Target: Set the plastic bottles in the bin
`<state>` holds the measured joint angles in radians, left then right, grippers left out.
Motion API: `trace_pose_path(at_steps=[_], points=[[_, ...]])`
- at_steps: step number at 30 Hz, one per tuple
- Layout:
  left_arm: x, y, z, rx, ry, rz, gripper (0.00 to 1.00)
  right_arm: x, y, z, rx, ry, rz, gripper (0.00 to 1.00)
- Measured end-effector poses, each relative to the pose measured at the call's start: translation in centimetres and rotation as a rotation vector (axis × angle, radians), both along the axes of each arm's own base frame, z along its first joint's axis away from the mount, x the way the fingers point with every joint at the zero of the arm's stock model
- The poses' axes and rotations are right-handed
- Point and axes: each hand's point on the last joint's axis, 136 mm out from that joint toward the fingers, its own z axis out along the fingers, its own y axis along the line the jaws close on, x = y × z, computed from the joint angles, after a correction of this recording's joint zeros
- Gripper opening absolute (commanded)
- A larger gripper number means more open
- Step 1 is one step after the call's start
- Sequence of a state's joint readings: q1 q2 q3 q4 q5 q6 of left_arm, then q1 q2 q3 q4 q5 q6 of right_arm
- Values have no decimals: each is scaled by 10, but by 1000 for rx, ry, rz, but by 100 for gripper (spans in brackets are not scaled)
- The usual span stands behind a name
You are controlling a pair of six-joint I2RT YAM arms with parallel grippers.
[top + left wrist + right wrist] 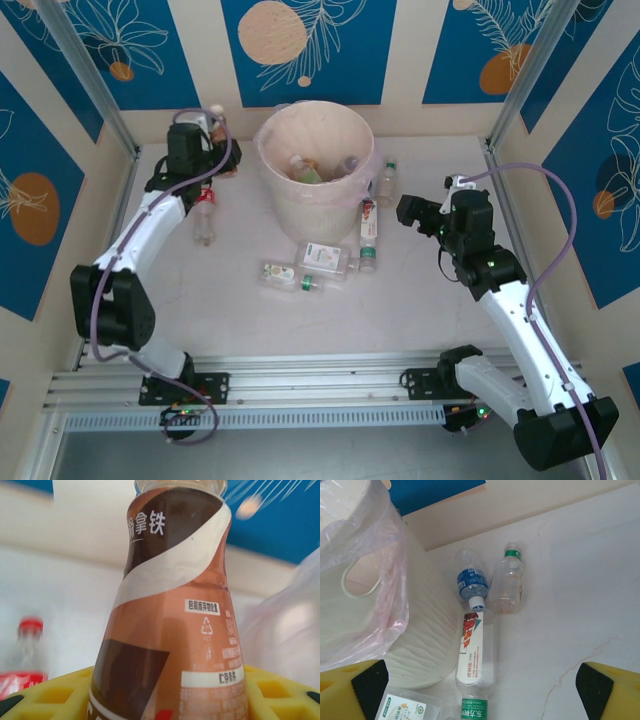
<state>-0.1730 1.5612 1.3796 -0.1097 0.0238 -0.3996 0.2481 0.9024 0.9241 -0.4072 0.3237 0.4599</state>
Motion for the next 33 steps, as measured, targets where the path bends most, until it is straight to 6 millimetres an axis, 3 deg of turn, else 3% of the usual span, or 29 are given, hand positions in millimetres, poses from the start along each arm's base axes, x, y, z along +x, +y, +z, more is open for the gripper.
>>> trace_pose_path(at_steps=[3,6,9,13,19,25,28,30,33], points=[[1,-11,48,28,-149,-37,33,-1,0,1,7,-4,1,98],[-2,-43,79,92,-252,-118,35,-1,1,3,11,-8,6,98],[-12,-86,101,181,-347,-228,35,-3,1,5,13,-17,6,98],[-22,-136,114,277,-443,-376,36,-5,0,8,17,-27,5,98],[-8,-177,106,390,-491,-538,36,-5,0,8,22,-26,2,98],[14,-197,63,540,-428,-652,44,-5,-1,8,22,-25,0,98],[21,-200,39,606,-393,-684,57,-5,-1,8,22,-25,-1,98],[27,-199,23,650,-368,-690,76,-5,-1,8,22,-25,-2,98],[35,-195,8,709,-342,-672,83,-5,-2,8,21,-23,-3,98]])
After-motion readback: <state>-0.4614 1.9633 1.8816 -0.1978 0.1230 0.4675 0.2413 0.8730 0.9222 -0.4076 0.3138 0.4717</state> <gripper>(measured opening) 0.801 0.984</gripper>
